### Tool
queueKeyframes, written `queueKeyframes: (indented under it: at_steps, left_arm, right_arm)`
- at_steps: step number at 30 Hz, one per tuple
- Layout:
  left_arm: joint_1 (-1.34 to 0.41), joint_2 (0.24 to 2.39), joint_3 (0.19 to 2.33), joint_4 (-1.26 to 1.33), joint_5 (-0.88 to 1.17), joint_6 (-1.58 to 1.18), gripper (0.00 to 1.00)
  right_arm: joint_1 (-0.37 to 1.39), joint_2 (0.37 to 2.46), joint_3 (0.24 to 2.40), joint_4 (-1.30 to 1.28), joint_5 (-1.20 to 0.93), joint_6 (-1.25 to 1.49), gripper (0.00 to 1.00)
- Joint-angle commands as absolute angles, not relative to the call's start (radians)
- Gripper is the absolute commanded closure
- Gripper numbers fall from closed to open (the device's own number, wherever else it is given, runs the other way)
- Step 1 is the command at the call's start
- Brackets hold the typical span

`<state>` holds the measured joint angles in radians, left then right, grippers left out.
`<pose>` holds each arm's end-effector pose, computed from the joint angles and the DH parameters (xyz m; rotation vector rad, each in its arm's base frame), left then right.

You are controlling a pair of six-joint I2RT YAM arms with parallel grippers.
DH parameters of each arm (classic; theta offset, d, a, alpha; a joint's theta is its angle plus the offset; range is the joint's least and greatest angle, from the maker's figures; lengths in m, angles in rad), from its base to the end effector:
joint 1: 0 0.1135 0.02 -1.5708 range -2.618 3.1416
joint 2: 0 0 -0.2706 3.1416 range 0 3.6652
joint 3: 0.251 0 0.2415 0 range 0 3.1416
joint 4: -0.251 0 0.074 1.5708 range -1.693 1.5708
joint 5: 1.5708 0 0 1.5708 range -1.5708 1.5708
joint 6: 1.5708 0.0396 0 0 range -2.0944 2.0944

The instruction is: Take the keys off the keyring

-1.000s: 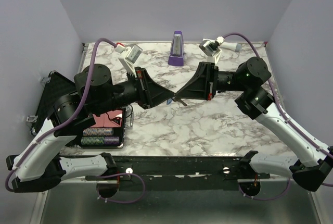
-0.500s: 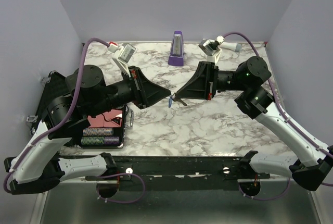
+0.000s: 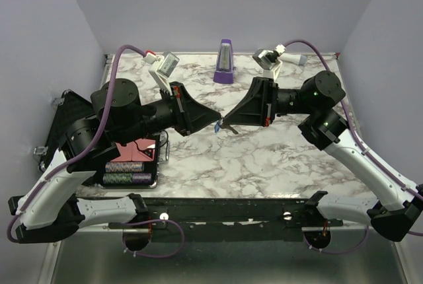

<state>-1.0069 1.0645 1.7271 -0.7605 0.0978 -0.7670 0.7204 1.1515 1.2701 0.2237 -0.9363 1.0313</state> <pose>0.0765 -0.1281 0.5303 0.3071 1.8522 -1.3761 0.1494 0.1736 0.4806 -0.7682 1.5254 1.9611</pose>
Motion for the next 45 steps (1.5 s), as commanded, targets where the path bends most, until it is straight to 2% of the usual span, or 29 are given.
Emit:
queueKeyframes:
  at_steps: [1, 2, 14, 22, 45]
  left_arm:
    - [-1.003, 1.063, 1.759, -0.769, 0.112, -0.752, 0.97]
    - [-1.003, 1.060, 1.763, -0.770, 0.107, -0.750, 1.00]
    - [-1.002, 1.107, 1.847, -0.840, 0.159, -0.695, 1.00]
    - [-1.002, 1.203, 1.979, -0.994, 0.224, -0.623, 1.00]
    - [-1.002, 1.414, 2.201, -1.201, 0.414, -0.540, 1.00]
  right_arm:
    - [0.727, 1.152, 1.295, 0.253, -0.965, 1.039, 0.99]
    - [0.726, 1.152, 1.295, 0.253, -0.968, 1.039, 0.99]
    - [0.726, 1.155, 1.313, 0.212, -1.000, 1.017, 0.99]
    - [0.727, 1.164, 1.335, 0.160, -1.029, 0.989, 0.99]
    - [0.727, 1.192, 1.422, -0.026, -1.094, 0.881, 0.99]
